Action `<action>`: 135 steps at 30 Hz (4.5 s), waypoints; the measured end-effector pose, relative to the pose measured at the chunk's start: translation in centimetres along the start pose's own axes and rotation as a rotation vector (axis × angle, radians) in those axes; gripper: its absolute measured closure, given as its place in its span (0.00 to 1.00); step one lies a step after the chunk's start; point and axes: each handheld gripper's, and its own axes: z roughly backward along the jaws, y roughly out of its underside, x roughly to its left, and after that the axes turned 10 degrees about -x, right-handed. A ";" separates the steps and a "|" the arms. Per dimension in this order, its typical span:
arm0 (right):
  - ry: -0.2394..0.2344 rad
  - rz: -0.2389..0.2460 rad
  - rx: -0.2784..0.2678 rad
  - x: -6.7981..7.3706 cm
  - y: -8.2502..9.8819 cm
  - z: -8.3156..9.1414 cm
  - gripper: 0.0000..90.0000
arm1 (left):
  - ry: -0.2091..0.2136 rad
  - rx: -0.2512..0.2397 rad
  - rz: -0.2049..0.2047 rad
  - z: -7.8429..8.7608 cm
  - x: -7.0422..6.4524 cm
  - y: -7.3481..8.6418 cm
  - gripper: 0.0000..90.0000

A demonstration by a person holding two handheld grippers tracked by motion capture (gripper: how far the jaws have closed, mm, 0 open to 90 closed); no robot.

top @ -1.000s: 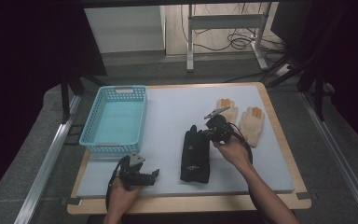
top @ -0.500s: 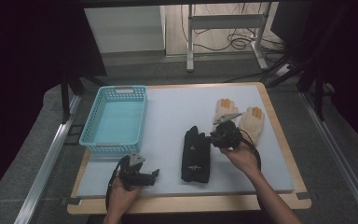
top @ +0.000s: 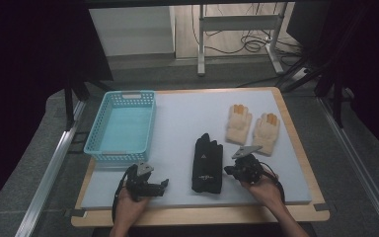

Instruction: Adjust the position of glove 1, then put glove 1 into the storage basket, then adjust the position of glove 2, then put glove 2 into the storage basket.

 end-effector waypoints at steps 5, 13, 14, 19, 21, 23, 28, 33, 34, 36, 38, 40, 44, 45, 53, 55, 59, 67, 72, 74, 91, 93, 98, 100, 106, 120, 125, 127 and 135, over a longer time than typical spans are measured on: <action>-0.027 0.026 0.011 1.2 0.8 -0.1 0.98 | 0.000 0.000 0.000 0.0 0.0 0.0 0.07; -0.043 0.027 0.010 1.6 0.8 -0.9 0.98 | 0.000 0.000 0.000 0.0 0.0 0.0 0.07; -0.044 0.027 0.010 1.7 0.7 -1.0 0.98 | 0.000 0.000 0.000 0.0 0.0 0.0 0.07; -0.061 0.036 0.006 2.3 0.3 -1.7 0.98 | -0.001 0.000 0.000 0.0 0.0 0.0 0.07; -0.070 0.043 0.005 2.6 0.1 -2.1 0.98 | -0.001 0.000 0.000 0.0 0.0 0.0 0.07; -0.073 0.047 0.003 2.9 -0.2 -2.5 0.98 | -0.001 0.000 0.001 0.0 0.0 0.0 0.07; -0.088 0.068 -0.003 3.6 -1.0 -3.6 0.98 | -0.001 0.000 0.001 0.0 0.0 0.0 0.07; -0.097 0.081 -0.006 4.1 -1.7 -4.6 0.98 | -0.001 0.000 0.001 0.0 0.0 0.0 0.07; -0.097 0.079 -0.003 4.2 -1.8 -4.8 0.98 | -0.001 0.000 0.001 0.0 0.0 0.0 0.07; -0.100 0.080 -0.005 4.4 -2.1 -5.2 0.98 | -0.001 0.001 0.000 0.0 0.0 0.0 0.07; -0.103 0.080 -0.006 4.5 -2.3 -5.5 0.98 | -0.001 0.000 0.001 0.0 0.0 0.0 0.07; -0.103 0.080 -0.003 4.7 -2.6 -5.8 0.98 | -0.001 0.000 0.000 0.0 0.0 0.0 0.07; -0.102 0.079 -0.002 4.9 -3.0 -6.4 0.98 | -0.001 0.000 0.001 0.0 0.0 0.0 0.07; -0.102 0.075 -0.005 5.0 -3.1 -6.6 0.98 | -0.001 0.000 0.000 0.0 0.0 0.0 0.07; -0.106 0.076 -0.006 5.2 -3.6 -7.1 0.97 | -0.001 0.000 -0.001 0.0 0.0 0.0 0.07; -0.105 0.079 -0.013 5.2 -3.5 -6.9 0.95 | 0.000 0.000 -0.001 0.0 0.0 0.0 0.07; -0.094 0.084 -0.016 5.1 -3.5 -6.2 0.90 | -0.001 0.000 0.000 0.0 0.0 0.0 0.07; -0.040 0.089 -0.019 3.6 -3.0 -4.3 0.72 | 0.000 0.002 -0.001 0.0 0.0 0.0 0.06; 0.003 0.070 -0.024 1.9 -2.2 -3.0 0.59 | 0.001 0.000 0.000 0.0 0.0 0.0 0.06; 0.031 0.061 -0.023 1.3 -1.9 -2.5 0.54 | 0.001 0.000 0.002 -0.1 0.0 0.0 0.06; 0.220 0.001 -0.040 -3.6 1.9 2.0 0.28 | 0.016 0.018 -0.001 -0.1 0.1 -0.2 0.05; 0.236 -0.013 -0.040 -4.1 2.5 2.3 0.27 | 0.029 0.028 -0.012 -0.2 0.0 -0.3 0.02; 0.256 -0.039 -0.052 -5.1 3.9 2.6 0.24 | 0.046 0.040 -0.020 -0.2 0.2 -0.4 0.00; 0.242 -0.069 -0.079 -5.3 4.3 2.7 0.23 | 0.052 0.040 -0.028 -0.1 0.2 -0.4 0.01; 0.234 -0.073 -0.114 -5.4 4.9 2.7 0.22 | 0.112 0.026 -0.040 0.5 0.1 -0.8 0.02; 0.233 -0.072 -0.121 -5.4 4.9 2.7 0.22 | 0.217 0.021 -0.093 0.5 -2.1 -4.4 0.00; 0.233 -0.072 -0.121 -5.4 4.9 2.7 0.22 | 0.256 0.038 -0.128 -1.2 -3.5 -6.6 0.00; 0.234 -0.073 -0.122 -5.4 4.9 2.7 0.22 | 0.261 0.051 -0.144 -2.4 -4.0 -7.3 0.00; 0.234 -0.071 -0.121 -5.4 4.9 2.7 0.22 | 0.280 0.080 -0.177 -5.5 -5.2 -8.8 0.00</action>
